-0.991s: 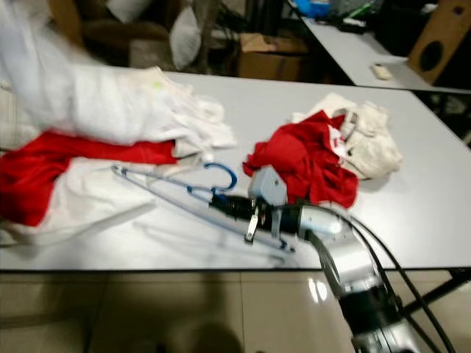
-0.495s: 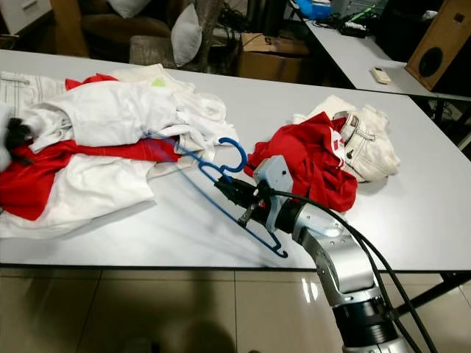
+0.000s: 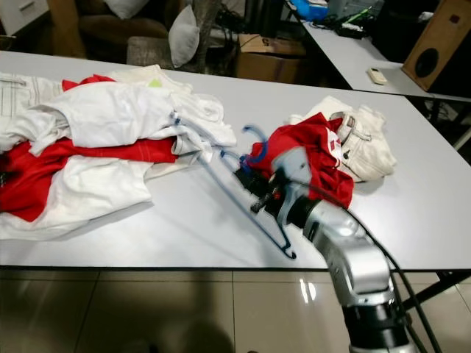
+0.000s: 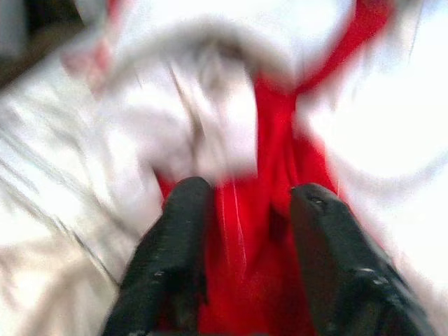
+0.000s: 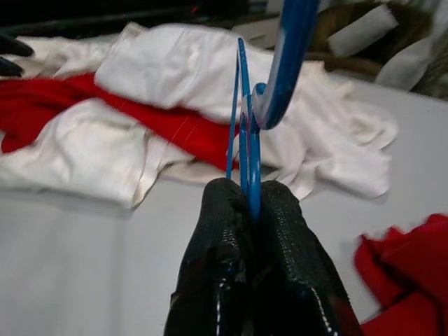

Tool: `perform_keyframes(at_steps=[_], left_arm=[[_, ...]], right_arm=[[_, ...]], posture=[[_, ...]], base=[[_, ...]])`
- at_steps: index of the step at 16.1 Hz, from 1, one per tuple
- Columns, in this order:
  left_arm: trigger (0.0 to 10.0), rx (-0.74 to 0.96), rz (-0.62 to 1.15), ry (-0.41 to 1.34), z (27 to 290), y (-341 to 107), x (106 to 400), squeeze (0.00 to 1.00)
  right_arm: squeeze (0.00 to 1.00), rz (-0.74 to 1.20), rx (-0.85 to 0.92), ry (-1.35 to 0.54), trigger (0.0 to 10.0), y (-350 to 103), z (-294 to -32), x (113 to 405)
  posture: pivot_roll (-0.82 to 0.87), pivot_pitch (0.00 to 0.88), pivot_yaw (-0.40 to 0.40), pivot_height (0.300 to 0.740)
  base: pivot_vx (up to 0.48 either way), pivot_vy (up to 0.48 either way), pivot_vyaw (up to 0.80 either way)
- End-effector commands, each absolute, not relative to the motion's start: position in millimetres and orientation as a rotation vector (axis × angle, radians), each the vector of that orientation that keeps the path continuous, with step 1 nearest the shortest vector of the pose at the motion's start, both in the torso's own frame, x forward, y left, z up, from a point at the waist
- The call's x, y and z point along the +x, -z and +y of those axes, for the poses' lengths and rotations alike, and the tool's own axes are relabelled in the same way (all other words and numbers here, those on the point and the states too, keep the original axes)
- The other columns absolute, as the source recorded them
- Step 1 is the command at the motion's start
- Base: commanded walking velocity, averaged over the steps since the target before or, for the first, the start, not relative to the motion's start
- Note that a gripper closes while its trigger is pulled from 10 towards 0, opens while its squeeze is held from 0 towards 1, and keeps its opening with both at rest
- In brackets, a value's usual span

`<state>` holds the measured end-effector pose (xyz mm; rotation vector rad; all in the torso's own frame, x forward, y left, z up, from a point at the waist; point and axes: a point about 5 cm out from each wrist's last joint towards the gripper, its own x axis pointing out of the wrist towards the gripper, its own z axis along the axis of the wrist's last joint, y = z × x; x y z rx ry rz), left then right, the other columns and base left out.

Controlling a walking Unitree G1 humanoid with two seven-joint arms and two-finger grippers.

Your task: Hang hanger

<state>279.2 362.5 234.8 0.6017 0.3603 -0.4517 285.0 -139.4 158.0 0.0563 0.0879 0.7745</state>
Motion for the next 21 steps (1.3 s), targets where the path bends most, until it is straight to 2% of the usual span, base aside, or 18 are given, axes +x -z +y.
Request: perform_keyframes(at_steps=[1, 3, 4, 5, 8, 9, 10, 12, 14, 18, 21], left_arm=[[10.0, 0.575, 0.285, 0.470, 356.4, -246.5, 281.4, 1.00], [10.0, 0.405, 0.038, 0.395, 337.3, -263.5, 292.9, 1.00], [10.0, 0.339, -0.062, 0.361, 327.0, -267.1, 297.2, 0.82], [10.0, 0.243, -0.132, 0.344, 313.2, -268.4, 305.5, 0.00], [10.0, 0.075, -0.219, 0.306, 287.7, -263.6, 316.4, 0.00], [10.0, -0.047, -0.251, 0.256, 267.1, -247.8, 320.7, 0.00], [10.0, -0.078, -0.204, 0.224, 253.7, -225.4, 323.1, 0.00], [10.0, -0.080, -0.151, 0.138, 243.7, -200.1, 321.3, 0.00], [10.0, -0.018, -0.133, 0.110, 226.6, -180.6, 311.4, 0.00], [10.0, 0.013, -0.112, 0.163, 200.4, -170.9, 288.6, 0.00], [10.0, -0.006, -0.136, 0.134, 191.1, -170.9, 278.1, 0.00]], right_arm=[[0.00, 0.060, 0.061, -0.753, 10.0, -166.5, -142.5, 286.4], [0.00, 0.044, 0.119, -0.694, 10.0, -171.0, -139.1, 292.2], [0.00, 0.029, 0.142, -0.675, 10.0, -171.9, -135.8, 291.5], [0.00, 0.007, 0.170, -0.659, 10.0, -173.9, -131.8, 295.3], [0.00, -0.026, 0.225, -0.604, 10.0, -177.2, -124.1, 303.7], [0.00, -0.050, 0.256, -0.537, 10.0, -179.7, -121.9, 314.2], [0.00, -0.031, 0.220, -0.438, 10.0, -178.7, -126.7, 326.7], [0.00, -0.008, 0.207, -0.363, 10.0, -177.4, -130.6, 333.3], [0.00, 0.016, 0.176, -0.370, 10.0, -170.4, -130.9, 329.1], [0.00, -0.017, 0.117, -0.377, 10.0, -161.8, -140.1, 310.6], [0.00, -0.078, 0.168, -0.294, 10.0, -171.7, -154.5, 301.9]], posture=[[-0.01, 0.000, -0.104, 0.740], [-0.01, 0.000, -0.078, 0.740], [0.00, 0.000, -0.064, 0.740], [0.01, 0.000, -0.054, 0.740], [0.01, 0.000, -0.029, 0.740], [0.02, 0.000, -0.015, 0.740], [0.02, 0.000, -0.017, 0.740], [0.01, 0.000, -0.040, 0.740], [0.02, 0.000, -0.064, 0.740], [0.03, 0.000, -0.075, 0.740], [0.04, 0.000, -0.099, 0.740]], base=[[0.000, 0.000, 0.00], [0.000, 0.000, 0.00], [0.000, 0.000, 0.00], [0.000, 0.000, 0.00], [0.000, 0.000, 0.00], [0.000, 0.000, 0.00], [0.000, 0.000, 0.00], [0.000, 0.000, 0.00], [0.000, 0.000, 0.00], [0.000, -0.129, 0.00], [0.000, -0.411, 0.00]])
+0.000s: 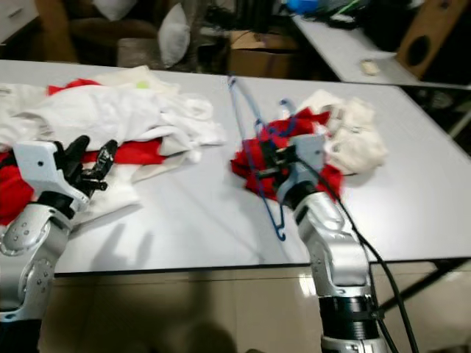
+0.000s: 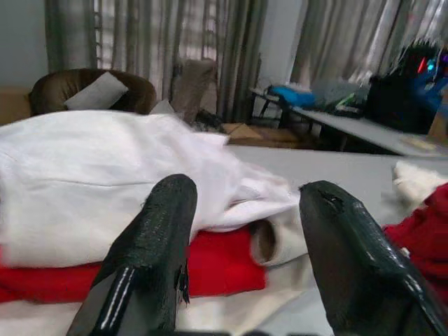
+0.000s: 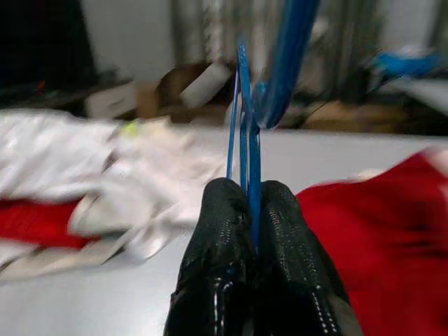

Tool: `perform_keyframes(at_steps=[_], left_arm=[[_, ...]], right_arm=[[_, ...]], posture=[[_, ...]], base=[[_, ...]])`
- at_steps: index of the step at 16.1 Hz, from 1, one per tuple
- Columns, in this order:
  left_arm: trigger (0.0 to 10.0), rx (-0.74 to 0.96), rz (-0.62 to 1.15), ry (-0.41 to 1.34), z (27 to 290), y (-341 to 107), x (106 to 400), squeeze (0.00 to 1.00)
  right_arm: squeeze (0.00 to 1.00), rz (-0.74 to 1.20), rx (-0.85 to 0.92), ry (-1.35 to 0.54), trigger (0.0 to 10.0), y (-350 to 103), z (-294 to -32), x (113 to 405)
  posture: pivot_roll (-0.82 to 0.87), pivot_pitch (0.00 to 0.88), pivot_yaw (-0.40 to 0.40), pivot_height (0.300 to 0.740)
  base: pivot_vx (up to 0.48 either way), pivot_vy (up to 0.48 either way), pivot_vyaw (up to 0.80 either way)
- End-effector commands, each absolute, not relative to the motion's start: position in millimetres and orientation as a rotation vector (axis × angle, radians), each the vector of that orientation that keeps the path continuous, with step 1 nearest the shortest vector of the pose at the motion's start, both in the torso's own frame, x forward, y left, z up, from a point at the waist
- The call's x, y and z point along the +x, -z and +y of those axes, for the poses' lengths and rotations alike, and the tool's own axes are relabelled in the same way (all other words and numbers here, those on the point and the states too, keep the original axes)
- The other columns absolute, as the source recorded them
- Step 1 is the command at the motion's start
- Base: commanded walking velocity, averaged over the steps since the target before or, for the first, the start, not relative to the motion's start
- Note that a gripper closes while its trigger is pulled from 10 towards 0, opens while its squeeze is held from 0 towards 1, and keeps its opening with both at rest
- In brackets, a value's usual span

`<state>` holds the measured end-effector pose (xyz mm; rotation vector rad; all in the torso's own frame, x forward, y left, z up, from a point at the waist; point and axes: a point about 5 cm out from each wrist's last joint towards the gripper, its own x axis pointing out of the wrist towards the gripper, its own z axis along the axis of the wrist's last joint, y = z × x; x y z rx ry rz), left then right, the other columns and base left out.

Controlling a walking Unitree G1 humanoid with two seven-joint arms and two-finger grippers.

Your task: Hang hanger

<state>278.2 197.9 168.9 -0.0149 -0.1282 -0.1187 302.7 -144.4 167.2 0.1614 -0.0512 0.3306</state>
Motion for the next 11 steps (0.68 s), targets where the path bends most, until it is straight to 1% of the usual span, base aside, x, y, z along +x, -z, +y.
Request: perform_keyframes(at_steps=[1, 2, 3, 4, 6, 8, 11], left_arm=[[10.0, -0.016, -0.132, 0.134, 188.9, -169.6, 273.7, 0.00], [10.0, -0.008, -0.124, 0.130, 185.5, -167.2, 265.6, 0.00], [10.0, -0.005, -0.111, 0.112, 184.4, -164.1, 260.0, 0.00], [10.0, -0.002, -0.109, 0.107, 182.2, -163.4, 259.5, 0.00], [10.0, 0.007, -0.101, 0.110, 179.4, -160.9, 259.3, 0.00], [10.0, 0.029, -0.094, 0.127, 177.8, -161.0, 259.9, 0.00], [10.0, 0.034, -0.090, 0.159, 173.8, -163.7, 266.7, 0.00]], right_arm=[[0.00, -0.079, 0.171, -0.282, 10.0, -172.4, -153.3, 298.5], [0.00, -0.085, 0.169, -0.289, 10.0, -174.5, -147.8, 291.4], [0.00, -0.064, 0.119, -0.336, 10.0, -171.8, -140.1, 281.3], [0.00, -0.029, 0.071, -0.362, 10.0, -167.3, -137.7, 276.7], [0.00, -0.019, 0.036, -0.342, 10.0, -165.7, -141.5, 276.1], [0.00, 0.000, 0.012, -0.327, 10.0, -162.4, -143.3, 274.9], [0.00, -0.014, 0.066, -0.282, 10.0, -161.7, -146.5, 271.4]], posture=[[0.02, 0.000, -0.122, 0.740], [0.01, 0.000, -0.138, 0.740], [0.00, 0.000, -0.154, 0.740], [0.00, 0.000, -0.165, 0.740], [-0.01, 0.000, -0.164, 0.740], [-0.01, 0.004, -0.132, 0.740], [-0.02, 0.020, -0.091, 0.740]], base=[[0.000, -0.480, 0.00], [0.000, -0.480, 0.00], [0.000, -0.480, 0.00], [0.000, -0.480, 0.00], [0.000, -0.480, 0.00], [0.000, -0.480, 0.00], [0.000, -0.480, 0.00]])
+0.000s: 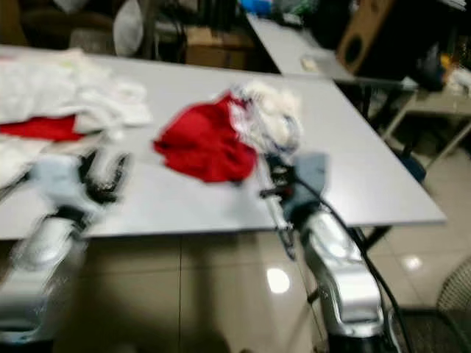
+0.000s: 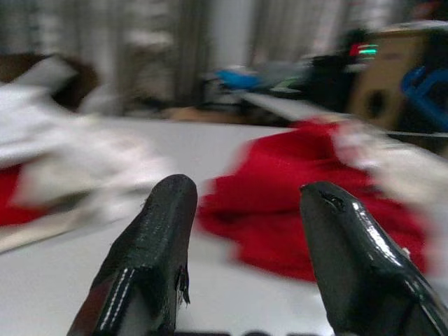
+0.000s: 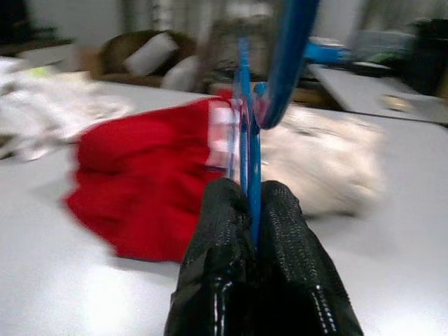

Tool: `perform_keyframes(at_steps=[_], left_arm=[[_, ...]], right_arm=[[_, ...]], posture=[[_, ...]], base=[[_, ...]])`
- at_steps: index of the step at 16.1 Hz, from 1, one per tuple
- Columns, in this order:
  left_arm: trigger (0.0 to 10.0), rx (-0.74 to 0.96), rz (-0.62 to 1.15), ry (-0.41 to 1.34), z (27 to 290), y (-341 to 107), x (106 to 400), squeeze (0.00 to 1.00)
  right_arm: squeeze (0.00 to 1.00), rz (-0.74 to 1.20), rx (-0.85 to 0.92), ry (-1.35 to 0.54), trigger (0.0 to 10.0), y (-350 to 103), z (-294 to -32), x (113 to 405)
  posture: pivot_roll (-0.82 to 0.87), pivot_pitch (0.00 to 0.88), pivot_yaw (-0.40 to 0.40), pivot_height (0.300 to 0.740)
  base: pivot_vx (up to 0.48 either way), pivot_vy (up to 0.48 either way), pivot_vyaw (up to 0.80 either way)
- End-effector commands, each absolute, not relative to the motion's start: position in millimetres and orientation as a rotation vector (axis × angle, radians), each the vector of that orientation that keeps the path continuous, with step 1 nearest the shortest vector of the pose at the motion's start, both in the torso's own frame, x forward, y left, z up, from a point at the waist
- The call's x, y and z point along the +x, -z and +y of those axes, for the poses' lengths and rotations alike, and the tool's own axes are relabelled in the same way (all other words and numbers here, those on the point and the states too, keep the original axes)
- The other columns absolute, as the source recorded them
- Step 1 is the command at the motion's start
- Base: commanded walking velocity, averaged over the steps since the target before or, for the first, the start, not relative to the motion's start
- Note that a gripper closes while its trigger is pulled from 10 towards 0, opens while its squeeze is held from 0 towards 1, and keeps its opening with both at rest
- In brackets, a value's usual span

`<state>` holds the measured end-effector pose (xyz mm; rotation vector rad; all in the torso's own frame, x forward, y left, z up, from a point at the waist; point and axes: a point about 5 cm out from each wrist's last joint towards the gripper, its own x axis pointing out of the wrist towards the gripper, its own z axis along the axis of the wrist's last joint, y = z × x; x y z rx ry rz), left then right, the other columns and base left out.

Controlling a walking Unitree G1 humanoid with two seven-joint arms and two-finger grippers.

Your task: Hang hanger

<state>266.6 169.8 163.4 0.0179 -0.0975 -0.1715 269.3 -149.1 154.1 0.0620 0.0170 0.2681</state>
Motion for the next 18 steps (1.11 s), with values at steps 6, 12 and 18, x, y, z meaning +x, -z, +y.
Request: perform_keyframes(at_steps=[6, 12, 18], left_arm=[[10.0, -0.009, -0.062, 0.206, 167.0, -155.3, 283.3, 0.00], [10.0, 0.029, -0.050, 0.140, 177.3, -149.9, 287.5, 0.00], [10.0, -0.003, 0.000, 0.168, 183.0, -139.7, 278.8, 1.00]], right_arm=[[0.00, 0.020, 0.080, -0.201, 10.0, -155.0, -161.7, 258.2], [0.00, 0.045, 0.080, -0.249, 10.0, -148.6, -153.5, 262.3], [0.00, 0.071, 0.062, -0.319, 10.0, -146.2, -141.7, 267.2]], posture=[[-0.09, 0.000, -0.046, 0.740], [-0.07, 0.000, -0.076, 0.740], [-0.06, 0.000, -0.085, 0.740]], base=[[0.000, 0.249, -0.47], [0.000, -0.273, -0.53], [0.000, 0.000, 0.00]])
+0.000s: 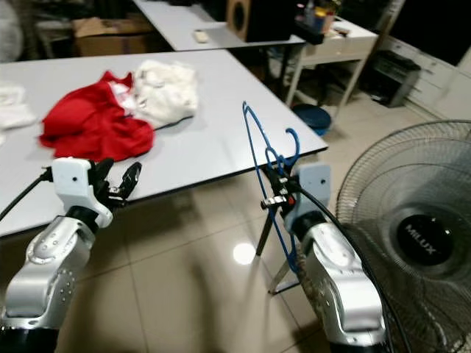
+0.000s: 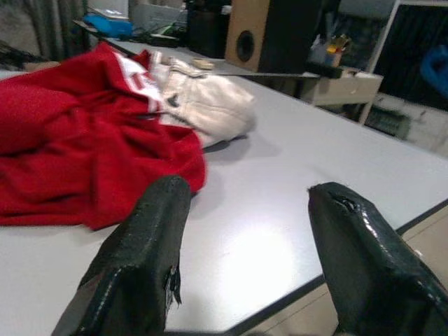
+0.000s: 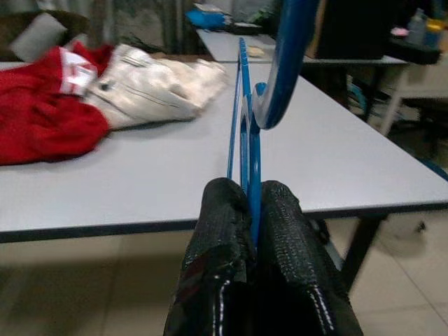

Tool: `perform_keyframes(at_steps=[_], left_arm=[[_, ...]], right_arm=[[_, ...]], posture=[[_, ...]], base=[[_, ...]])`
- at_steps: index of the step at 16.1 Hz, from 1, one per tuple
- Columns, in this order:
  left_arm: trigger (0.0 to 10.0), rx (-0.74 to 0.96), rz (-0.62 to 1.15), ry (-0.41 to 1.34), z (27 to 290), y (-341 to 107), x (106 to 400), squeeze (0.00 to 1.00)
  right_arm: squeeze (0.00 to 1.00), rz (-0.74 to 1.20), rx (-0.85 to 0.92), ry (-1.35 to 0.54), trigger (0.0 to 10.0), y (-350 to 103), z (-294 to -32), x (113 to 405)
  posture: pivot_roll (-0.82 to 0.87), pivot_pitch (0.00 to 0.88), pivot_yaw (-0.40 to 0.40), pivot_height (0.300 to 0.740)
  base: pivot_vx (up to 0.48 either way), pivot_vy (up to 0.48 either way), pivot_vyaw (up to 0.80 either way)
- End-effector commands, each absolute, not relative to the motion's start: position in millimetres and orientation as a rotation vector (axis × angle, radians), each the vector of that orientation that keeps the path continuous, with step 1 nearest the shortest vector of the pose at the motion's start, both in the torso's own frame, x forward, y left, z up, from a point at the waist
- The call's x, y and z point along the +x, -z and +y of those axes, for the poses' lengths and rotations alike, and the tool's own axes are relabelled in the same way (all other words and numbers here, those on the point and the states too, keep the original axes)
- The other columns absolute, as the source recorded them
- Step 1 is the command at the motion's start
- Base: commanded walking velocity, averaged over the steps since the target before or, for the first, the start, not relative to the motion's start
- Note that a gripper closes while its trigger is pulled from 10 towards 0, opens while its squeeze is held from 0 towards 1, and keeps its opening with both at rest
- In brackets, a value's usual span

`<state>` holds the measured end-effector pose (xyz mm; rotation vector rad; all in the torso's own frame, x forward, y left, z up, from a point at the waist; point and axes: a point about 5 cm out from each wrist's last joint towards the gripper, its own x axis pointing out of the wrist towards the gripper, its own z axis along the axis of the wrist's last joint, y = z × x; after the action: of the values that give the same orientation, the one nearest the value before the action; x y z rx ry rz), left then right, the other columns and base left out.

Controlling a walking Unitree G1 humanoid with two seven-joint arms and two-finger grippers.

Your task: Hang hanger

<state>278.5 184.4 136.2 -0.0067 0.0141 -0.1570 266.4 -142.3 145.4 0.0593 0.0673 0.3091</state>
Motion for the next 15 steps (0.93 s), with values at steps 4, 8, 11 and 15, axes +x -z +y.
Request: perform_keyframes(at_steps=[4, 8, 11, 15], left_arm=[[10.0, 0.027, -0.031, 0.164, 182.4, -141.1, 284.7, 0.47], [10.0, 0.039, -0.041, 0.121, 189.4, -141.6, 284.9, 0.45], [10.0, 0.039, -0.057, 0.105, 191.8, -140.5, 290.5, 0.46], [10.0, 0.040, -0.074, 0.093, 193.5, -140.5, 290.8, 0.45]], right_arm=[[0.00, 0.062, 0.074, -0.296, 10.0, -139.9, -138.1, 269.1], [0.00, 0.045, 0.104, -0.278, 10.0, -135.0, -133.6, 269.6], [0.00, 0.015, 0.065, -0.311, 10.0, -136.7, -128.8, 272.8], [0.00, 0.019, 0.026, -0.344, 10.0, -133.4, -124.5, 276.8]], posture=[[-0.04, 0.000, -0.064, 0.740], [-0.02, 0.000, -0.065, 0.740], [-0.03, 0.000, -0.060, 0.740], [-0.02, 0.000, -0.070, 0.740]], base=[[0.060, 0.000, 0.00], [0.348, 0.000, 0.00], [0.414, 0.000, 0.00], [0.418, 0.000, 0.00]])
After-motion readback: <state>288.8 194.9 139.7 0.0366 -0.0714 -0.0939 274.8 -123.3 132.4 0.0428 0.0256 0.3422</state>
